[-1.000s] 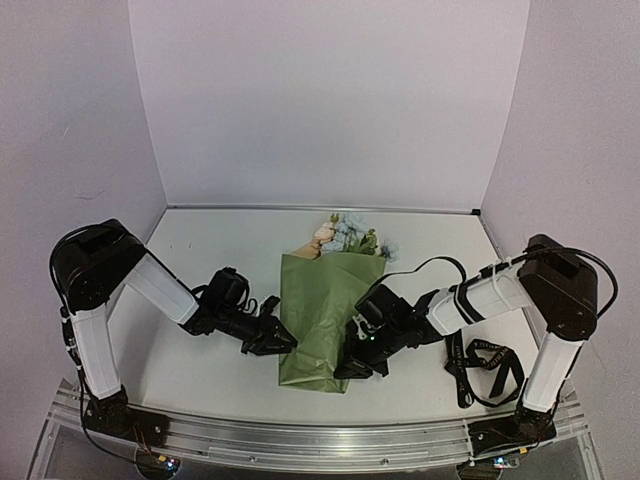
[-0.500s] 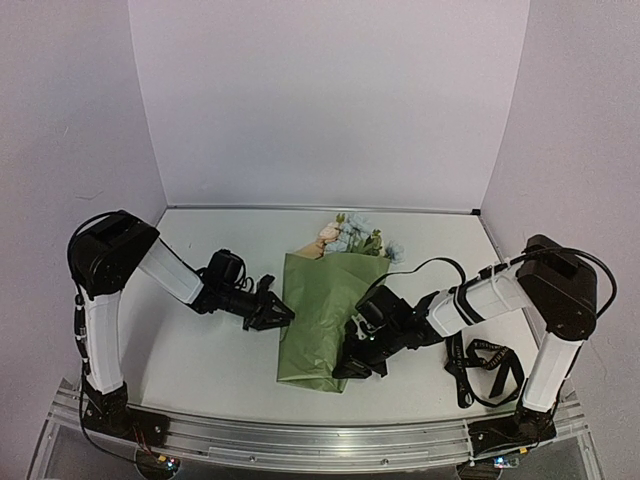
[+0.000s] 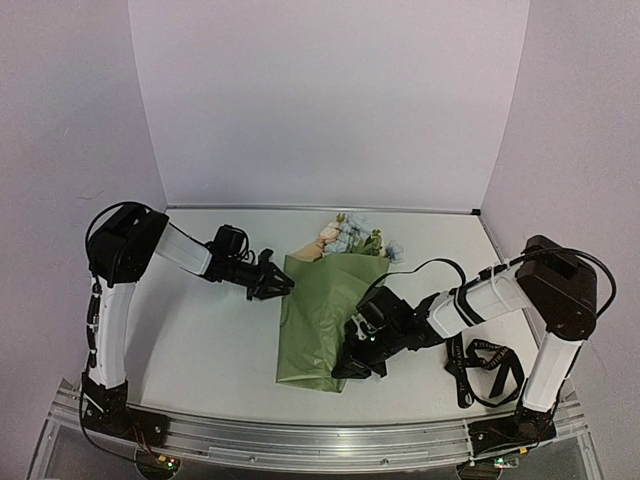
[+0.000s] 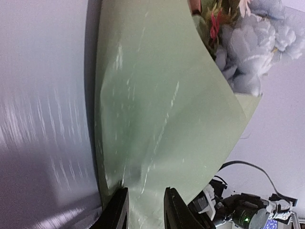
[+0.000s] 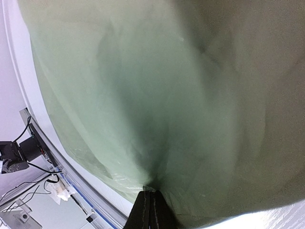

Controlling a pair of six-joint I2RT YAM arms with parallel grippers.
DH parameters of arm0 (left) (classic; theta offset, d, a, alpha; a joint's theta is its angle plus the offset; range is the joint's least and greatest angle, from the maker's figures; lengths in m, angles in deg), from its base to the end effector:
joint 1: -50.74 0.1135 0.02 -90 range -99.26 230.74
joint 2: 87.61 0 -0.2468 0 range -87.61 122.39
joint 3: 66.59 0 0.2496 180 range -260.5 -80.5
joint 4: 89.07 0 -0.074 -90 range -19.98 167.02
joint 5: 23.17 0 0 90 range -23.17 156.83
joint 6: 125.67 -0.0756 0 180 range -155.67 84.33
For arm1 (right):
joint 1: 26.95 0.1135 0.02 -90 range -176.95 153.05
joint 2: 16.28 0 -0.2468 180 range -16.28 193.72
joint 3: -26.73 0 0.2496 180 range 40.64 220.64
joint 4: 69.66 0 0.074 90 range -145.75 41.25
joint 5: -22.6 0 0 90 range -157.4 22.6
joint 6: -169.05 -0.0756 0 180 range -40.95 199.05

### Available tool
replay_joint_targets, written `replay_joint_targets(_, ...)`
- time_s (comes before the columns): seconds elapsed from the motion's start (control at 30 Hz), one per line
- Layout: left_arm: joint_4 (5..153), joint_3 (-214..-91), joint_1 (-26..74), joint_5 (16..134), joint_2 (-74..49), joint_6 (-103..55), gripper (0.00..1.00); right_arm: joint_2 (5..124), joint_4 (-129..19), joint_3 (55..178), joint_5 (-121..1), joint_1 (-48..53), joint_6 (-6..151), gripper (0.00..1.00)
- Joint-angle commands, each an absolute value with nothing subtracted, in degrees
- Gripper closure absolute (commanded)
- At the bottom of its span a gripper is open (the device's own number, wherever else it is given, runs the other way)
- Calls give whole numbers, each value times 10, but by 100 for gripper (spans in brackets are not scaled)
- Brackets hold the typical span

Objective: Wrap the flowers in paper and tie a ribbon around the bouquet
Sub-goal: Press the fold line on the folded wrapping paper, then move the folded wrapping paper to the center of the board.

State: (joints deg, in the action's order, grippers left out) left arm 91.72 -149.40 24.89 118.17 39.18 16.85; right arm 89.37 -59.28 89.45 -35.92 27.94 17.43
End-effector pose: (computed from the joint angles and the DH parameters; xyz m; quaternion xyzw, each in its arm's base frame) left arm 0.3665 -0.2431 0.0549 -0.0233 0.8445 -0.5343 0.0263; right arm 0.1702 0.3107 0.0701 0.0316 -0.9170 -0.3931 0.0596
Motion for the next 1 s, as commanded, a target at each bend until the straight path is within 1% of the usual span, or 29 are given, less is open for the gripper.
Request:
replay_joint_targets(0.0,847,-1585,278,1155,452,140,72,930,-522,867,-390,282,171,100)
replay_joint_targets(0.13,816,-1679,291,1166,502,132,72,928,-523,864,-390,280,171,100)
replay_joint_targets(0.33,810,-1771,311,1178,557,149,72,926,-528,857,-392,266,162,100)
replay_joint_targets(0.47,799,-1817,320,1181,552,140,71,931,-533,859,-394,256,156,100)
replay_joint_targets(0.57,776,-1834,328,1169,521,116,65,932,-535,859,-395,245,154,100)
replay_joint_targets(0.67,752,-1828,337,1150,472,94,60,932,-536,861,-398,226,156,100)
replay_joint_targets(0.8,717,-1799,341,1123,409,64,56,938,-535,880,-394,205,161,100)
replay_joint_targets(0.87,718,-1762,340,1111,375,62,56,942,-534,892,-390,196,162,99)
replay_joint_targets(0.97,737,-1670,327,1096,321,69,56,946,-514,913,-384,181,177,99)
